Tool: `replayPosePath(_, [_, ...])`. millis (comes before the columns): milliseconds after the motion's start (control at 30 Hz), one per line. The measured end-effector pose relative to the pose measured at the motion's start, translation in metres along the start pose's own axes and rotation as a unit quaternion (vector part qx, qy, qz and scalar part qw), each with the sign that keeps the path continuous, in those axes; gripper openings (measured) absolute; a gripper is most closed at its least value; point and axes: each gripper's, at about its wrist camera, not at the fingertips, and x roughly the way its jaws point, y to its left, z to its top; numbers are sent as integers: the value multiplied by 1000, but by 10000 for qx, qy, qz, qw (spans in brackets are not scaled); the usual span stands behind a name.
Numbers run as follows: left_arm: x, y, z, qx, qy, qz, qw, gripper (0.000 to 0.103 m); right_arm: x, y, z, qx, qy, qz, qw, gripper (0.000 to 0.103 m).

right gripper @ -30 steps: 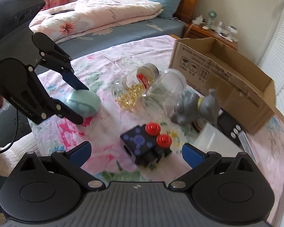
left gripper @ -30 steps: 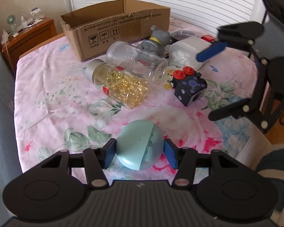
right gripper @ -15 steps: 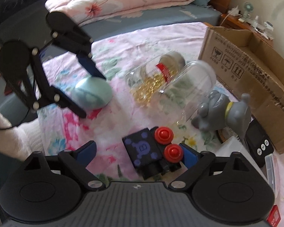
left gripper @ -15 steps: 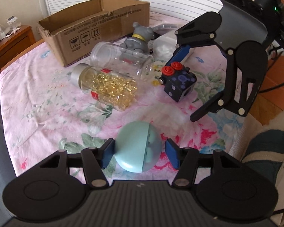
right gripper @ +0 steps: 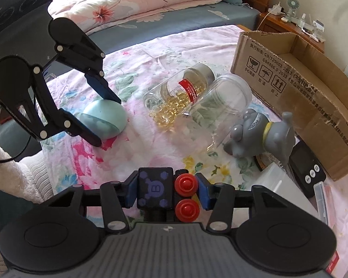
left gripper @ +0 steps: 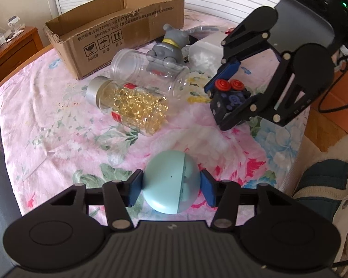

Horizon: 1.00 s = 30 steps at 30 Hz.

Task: Organize rigid objects
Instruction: 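Carry both items over the cardboard box and open both tools to drop them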

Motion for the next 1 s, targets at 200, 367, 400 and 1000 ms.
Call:
replayPosePath(200, [-4,-2,2,-77,68,104,9999,52,-7,1,-1,118,-71,-20,9999,55])
replayPosePath(367, [-13,-3,8,-72,-5,185,9998,52,-18,0,1,150,-165,-100,9997,55])
replayPosePath(400, [-15,-3,10,-68,-34,222,9997,52,-20,-1,2,169,-186,-117,9996,55])
replayPosePath(1000, [-30,47,137,58,-834,806,9932,52,-79,-67,44,607,-988,-876,9894,55])
